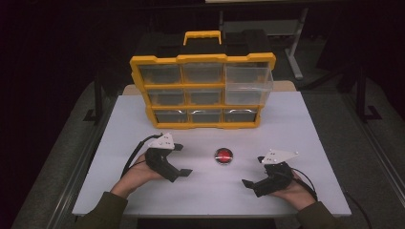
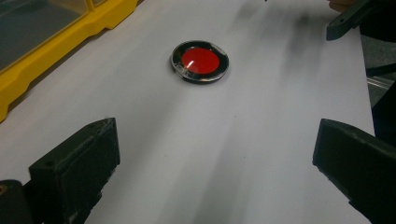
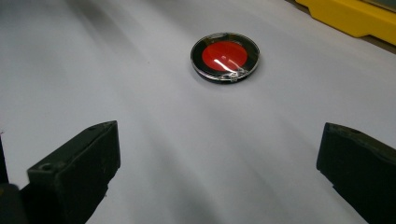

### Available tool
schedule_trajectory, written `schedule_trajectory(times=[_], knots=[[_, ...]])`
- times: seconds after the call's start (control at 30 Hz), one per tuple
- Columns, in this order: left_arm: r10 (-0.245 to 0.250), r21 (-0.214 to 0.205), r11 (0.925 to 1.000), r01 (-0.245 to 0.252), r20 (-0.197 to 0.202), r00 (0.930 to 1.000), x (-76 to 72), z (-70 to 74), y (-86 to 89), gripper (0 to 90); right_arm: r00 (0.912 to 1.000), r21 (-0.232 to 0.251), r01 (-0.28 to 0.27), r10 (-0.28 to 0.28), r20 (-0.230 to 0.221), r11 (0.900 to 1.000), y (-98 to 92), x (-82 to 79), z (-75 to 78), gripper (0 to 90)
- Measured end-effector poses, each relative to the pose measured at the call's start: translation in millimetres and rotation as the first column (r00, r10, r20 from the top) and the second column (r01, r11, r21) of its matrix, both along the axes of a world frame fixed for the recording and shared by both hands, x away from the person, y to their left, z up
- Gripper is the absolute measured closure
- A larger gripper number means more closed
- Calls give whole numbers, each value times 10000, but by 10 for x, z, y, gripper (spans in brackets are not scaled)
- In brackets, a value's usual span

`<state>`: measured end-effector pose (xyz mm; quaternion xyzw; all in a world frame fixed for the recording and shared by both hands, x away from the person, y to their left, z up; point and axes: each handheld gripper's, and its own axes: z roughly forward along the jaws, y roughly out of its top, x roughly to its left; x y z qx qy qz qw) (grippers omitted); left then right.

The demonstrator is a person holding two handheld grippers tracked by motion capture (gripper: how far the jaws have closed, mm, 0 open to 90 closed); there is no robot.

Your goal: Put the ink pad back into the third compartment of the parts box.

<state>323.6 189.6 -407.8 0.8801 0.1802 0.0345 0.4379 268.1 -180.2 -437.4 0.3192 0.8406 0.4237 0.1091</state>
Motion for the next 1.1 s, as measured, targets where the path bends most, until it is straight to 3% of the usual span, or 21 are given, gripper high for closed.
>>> schedule_trajectory(times=[1.1], knots=[[-401,-164,9991,401,8,9992,137,65,-256,1,10000,38,-12,12,1,10000,4,-4,1,0]])
